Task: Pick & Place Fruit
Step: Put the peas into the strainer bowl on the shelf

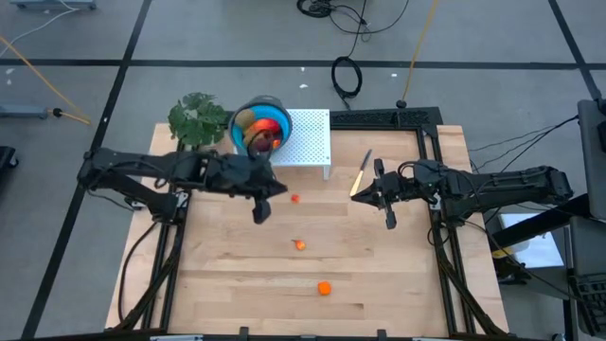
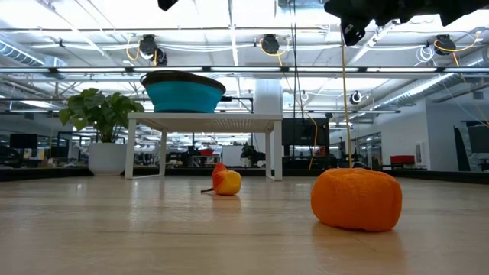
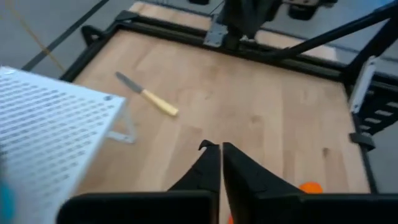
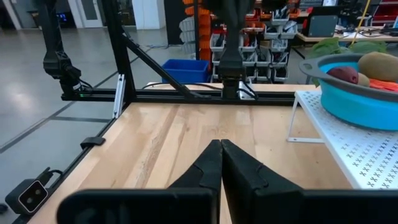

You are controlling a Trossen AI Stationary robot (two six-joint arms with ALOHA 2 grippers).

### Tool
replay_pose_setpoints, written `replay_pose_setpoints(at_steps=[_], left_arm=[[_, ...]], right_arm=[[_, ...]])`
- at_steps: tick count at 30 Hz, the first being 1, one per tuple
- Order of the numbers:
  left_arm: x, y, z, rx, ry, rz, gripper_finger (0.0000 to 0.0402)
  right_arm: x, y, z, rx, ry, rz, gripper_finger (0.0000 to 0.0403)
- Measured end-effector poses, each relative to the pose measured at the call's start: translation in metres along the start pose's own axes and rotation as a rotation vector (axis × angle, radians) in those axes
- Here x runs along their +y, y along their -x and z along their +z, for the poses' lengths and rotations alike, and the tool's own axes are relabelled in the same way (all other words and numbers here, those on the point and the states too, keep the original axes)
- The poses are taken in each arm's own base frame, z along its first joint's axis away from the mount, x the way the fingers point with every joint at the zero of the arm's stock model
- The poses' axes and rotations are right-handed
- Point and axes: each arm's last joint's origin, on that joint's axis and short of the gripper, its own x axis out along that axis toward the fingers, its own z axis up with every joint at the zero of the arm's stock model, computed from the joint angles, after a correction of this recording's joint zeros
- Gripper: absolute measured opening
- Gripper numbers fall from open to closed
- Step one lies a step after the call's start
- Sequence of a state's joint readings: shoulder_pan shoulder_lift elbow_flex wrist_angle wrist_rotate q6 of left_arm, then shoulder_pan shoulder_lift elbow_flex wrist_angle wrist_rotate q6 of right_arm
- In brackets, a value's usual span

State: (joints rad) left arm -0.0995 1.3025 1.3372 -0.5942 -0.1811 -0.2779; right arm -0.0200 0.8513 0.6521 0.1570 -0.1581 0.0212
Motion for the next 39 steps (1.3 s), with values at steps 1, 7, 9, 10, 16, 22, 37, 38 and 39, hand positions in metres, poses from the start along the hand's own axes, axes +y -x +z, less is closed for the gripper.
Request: replay_pose_setpoints(at_steps=[1, 7, 9, 10, 16, 22, 37, 38, 39], left_arm=[[-0.002, -0.003, -0.003, -0.012, 0.003, -0.012, 0.0006], [-0.013, -0.019, -0.021, -0.054, 0.025, -0.063, 0.0018], [-0.015, -0.023, -0.028, -0.054, 0.02, -0.071, 0.0015], [-0.017, -0.025, -0.032, -0.047, 0.015, -0.074, 0.0012], [-0.017, -0.042, -0.061, 0.017, -0.002, -0.021, 0.0009], [-0.013, -0.069, -0.087, 0.098, -0.024, 0.121, 0.0003], [0.002, -0.14, -0.129, 0.175, 0.13, 0.448, 0.0014], [0.003, -0.143, -0.131, 0.178, 0.148, 0.455, 0.0014], [0.003, -0.146, -0.133, 0.181, 0.164, 0.462, 0.0013]], right_arm=[[0.0, 0.0, 0.0, 0.0, 0.0, 0.0, 0.0004], [0.0, 0.0, -0.001, 0.007, -0.002, 0.0, 0.0004], [0.0, 0.0, -0.001, 0.012, -0.003, 0.0, 0.0004], [0.0, 0.0, -0.001, 0.012, -0.003, 0.0, 0.0004], [0.0, 0.0, -0.001, 0.012, 0.004, 0.0, 0.0004], [0.0, 0.0, -0.001, 0.012, 0.015, 0.0, 0.0004], [0.0, 0.0, -0.001, 0.013, 0.041, 0.0, 0.0004], [0.0, 0.0, -0.001, 0.012, 0.042, 0.0, 0.0004], [0.0, 0.0, -0.001, 0.013, 0.042, 0.0, 0.0004]])
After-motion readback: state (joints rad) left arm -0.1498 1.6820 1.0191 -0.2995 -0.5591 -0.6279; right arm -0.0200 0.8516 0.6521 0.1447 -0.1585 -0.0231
